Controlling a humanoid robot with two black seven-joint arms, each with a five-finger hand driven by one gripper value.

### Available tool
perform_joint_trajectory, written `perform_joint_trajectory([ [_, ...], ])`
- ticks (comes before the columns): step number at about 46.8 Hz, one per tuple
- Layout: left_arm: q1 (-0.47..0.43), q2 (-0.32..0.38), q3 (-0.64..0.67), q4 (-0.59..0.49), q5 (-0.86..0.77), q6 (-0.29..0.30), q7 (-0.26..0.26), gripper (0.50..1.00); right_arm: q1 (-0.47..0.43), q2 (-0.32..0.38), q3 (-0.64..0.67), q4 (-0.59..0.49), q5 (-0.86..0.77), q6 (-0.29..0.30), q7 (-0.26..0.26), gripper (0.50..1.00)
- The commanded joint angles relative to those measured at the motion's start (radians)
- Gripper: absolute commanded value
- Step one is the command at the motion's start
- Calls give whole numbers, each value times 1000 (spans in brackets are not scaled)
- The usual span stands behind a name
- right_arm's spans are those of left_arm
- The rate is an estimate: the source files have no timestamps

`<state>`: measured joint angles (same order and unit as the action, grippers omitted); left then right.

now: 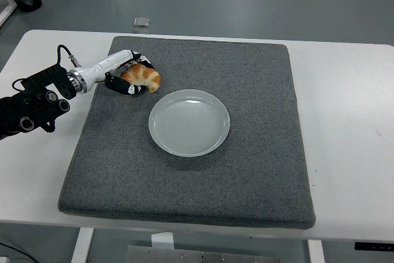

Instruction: Place the bread on the plate

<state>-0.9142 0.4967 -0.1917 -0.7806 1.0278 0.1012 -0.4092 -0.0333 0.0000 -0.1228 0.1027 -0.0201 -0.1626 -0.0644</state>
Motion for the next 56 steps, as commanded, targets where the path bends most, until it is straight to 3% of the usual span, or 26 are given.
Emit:
perform_joint_trajectory([
  [1,0,3,-2,-2,0,0,0,500,0,0,0,0,0,0,0,938],
  [14,-45,77,-6,-14,2,0,-31,500,0,0,0,0,0,0,0,940],
  [21,-121,143,-2,-14,3,-9,-37,500,0,0,0,0,2,0,0,938],
  [27,-204,210,2,-46,14,-35,-37,500,0,0,0,0,2,0,0,938],
  [31,-259,244,2,-62,15,-87,-37,500,0,0,2,0,2,0,0,938],
  [44,-414,250,3,-63,20,-172,-33,500,1,0,0,0,3,0,0,938],
  [56,-499,249,5,-137,106,-193,-26,500,1,0,2,-1,3,0,0,940],
])
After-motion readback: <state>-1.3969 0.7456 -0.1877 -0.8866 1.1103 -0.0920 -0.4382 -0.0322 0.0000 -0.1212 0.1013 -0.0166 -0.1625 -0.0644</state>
